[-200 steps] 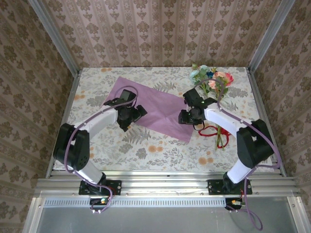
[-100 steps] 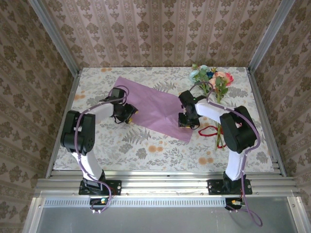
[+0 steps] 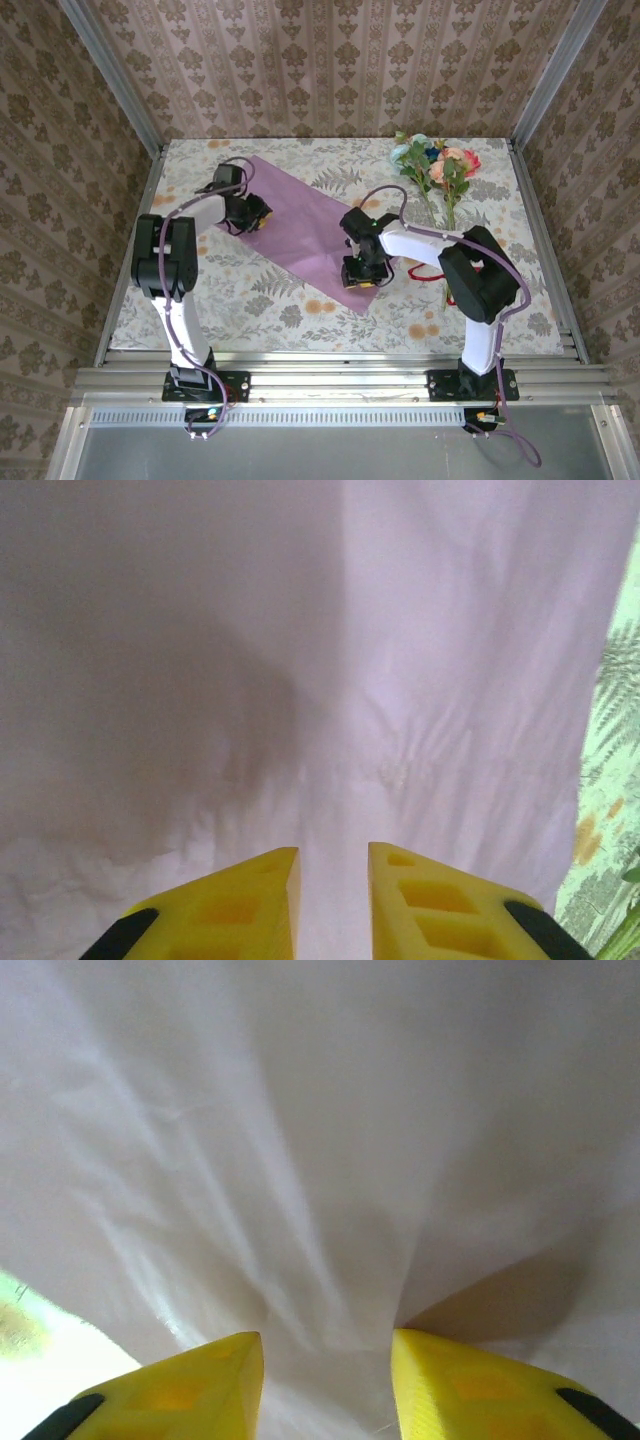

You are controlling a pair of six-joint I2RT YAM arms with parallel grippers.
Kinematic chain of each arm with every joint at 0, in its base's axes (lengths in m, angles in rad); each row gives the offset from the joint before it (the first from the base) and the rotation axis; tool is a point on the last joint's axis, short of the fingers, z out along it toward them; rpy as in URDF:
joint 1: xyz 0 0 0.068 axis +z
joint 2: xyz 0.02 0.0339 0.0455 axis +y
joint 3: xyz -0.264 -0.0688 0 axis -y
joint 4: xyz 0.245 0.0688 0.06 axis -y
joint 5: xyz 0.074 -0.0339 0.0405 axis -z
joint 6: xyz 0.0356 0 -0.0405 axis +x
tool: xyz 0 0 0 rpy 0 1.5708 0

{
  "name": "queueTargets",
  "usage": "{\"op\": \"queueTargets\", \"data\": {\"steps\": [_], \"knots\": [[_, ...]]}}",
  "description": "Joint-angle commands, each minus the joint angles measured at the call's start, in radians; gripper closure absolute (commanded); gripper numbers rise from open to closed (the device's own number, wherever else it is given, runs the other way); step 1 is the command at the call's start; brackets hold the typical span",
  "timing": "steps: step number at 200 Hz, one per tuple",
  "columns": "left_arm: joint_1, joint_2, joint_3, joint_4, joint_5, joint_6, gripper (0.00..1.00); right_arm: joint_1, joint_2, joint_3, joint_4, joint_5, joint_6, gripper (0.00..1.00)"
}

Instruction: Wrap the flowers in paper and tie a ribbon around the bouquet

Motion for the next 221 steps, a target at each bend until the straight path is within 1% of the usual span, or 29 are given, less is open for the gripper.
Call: {"op": "queueTargets", "data": {"steps": [1, 11, 29, 50, 69, 89, 105, 124, 149, 169, 200, 221], "knots": [[-0.008, -0.029, 0.016, -0.035, 0.034, 0.063, 0.76, -0.006, -0.069, 0.001, -0.054, 0.041, -0.016, 0.54], [-0.018, -0.070, -0.005, -0.052, 0.025, 0.066, 0.74, -0.004, -0.089, 0.013, -0.071, 0.060, -0.051, 0.50], [-0.046, -0.188, -0.076, -0.087, 0.001, 0.052, 0.66, 0.018, -0.133, 0.024, -0.085, 0.096, -0.133, 0.42], [-0.092, -0.304, -0.184, -0.105, -0.017, 0.028, 0.62, 0.093, -0.163, 0.020, -0.093, 0.169, -0.236, 0.35], [-0.111, -0.333, -0.245, -0.124, 0.002, 0.008, 0.62, 0.167, -0.143, 0.022, -0.109, 0.233, -0.280, 0.25], [-0.112, -0.320, -0.279, -0.089, 0.017, -0.006, 0.63, 0.237, -0.088, 0.034, -0.124, 0.308, -0.294, 0.22], [-0.115, -0.284, -0.262, -0.079, 0.021, -0.005, 0.64, 0.272, -0.034, 0.052, -0.130, 0.336, -0.285, 0.23], [-0.126, -0.241, -0.226, -0.104, 0.001, 0.009, 0.65, 0.291, 0.004, 0.072, -0.129, 0.348, -0.276, 0.23], [-0.138, -0.201, -0.209, -0.117, -0.022, 0.020, 0.65, 0.298, 0.021, 0.081, -0.123, 0.345, -0.278, 0.23], [-0.141, -0.183, -0.218, -0.103, -0.028, 0.019, 0.67, 0.298, 0.041, 0.082, -0.127, 0.353, -0.280, 0.25], [-0.145, -0.163, -0.221, -0.096, -0.032, 0.025, 0.68, 0.299, 0.068, 0.081, -0.126, 0.378, -0.283, 0.35], [-0.147, -0.155, -0.216, -0.097, -0.034, 0.029, 0.69, 0.298, 0.082, 0.081, -0.121, 0.387, -0.281, 0.45]]}}
